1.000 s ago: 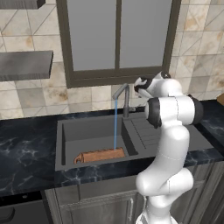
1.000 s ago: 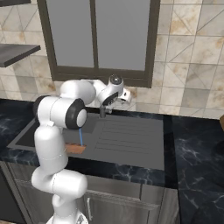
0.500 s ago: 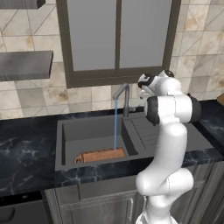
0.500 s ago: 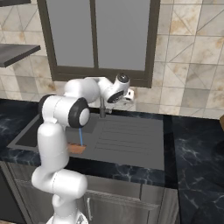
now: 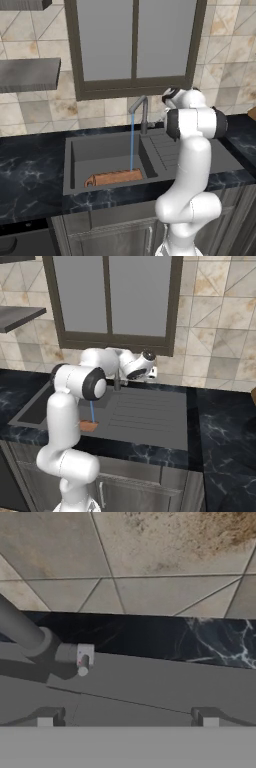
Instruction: Turn on the sink faucet with hot water and rinse the cutting board for ten seconds, then turn off the faucet. Push the cutting board to reach the water if necessary.
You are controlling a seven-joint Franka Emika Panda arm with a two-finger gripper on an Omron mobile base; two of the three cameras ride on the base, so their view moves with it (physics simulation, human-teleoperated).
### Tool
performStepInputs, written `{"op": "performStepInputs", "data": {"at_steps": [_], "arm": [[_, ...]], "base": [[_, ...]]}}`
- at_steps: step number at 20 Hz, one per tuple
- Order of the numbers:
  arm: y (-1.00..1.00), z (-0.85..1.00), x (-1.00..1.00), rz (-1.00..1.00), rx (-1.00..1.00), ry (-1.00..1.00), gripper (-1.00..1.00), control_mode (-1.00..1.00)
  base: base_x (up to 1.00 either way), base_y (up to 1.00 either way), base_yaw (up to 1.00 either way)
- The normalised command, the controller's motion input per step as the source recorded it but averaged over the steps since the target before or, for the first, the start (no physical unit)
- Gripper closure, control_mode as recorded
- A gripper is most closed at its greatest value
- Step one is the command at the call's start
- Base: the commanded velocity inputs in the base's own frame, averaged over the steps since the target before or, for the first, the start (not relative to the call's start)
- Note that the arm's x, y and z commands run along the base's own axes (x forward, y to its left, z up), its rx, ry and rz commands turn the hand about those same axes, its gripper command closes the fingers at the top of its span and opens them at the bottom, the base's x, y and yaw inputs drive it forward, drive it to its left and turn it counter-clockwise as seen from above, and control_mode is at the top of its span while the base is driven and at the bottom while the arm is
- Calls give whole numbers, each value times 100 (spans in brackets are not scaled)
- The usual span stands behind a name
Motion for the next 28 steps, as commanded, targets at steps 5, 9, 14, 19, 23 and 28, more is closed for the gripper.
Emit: {"op": "performStepInputs", "data": {"at_steps": [5, 9, 14, 19, 23, 28], "arm": [[-1, -3, 8, 5, 0, 0, -100, -100], [0, 0, 14, 4, 0, 1, -100, -100], [0, 0, 27, 0, 0, 2, -100, -100], [-1, 0, 8, 0, 0, 3, -100, -100], [0, 0, 0, 0, 0, 3, -100, -100], [0, 0, 0, 0, 0, 0, -100, -100]], "base": [[0, 0, 0], [0, 0, 0], [0, 0, 0], [0, 0, 0], [0, 0, 0], [0, 0, 0]]}}
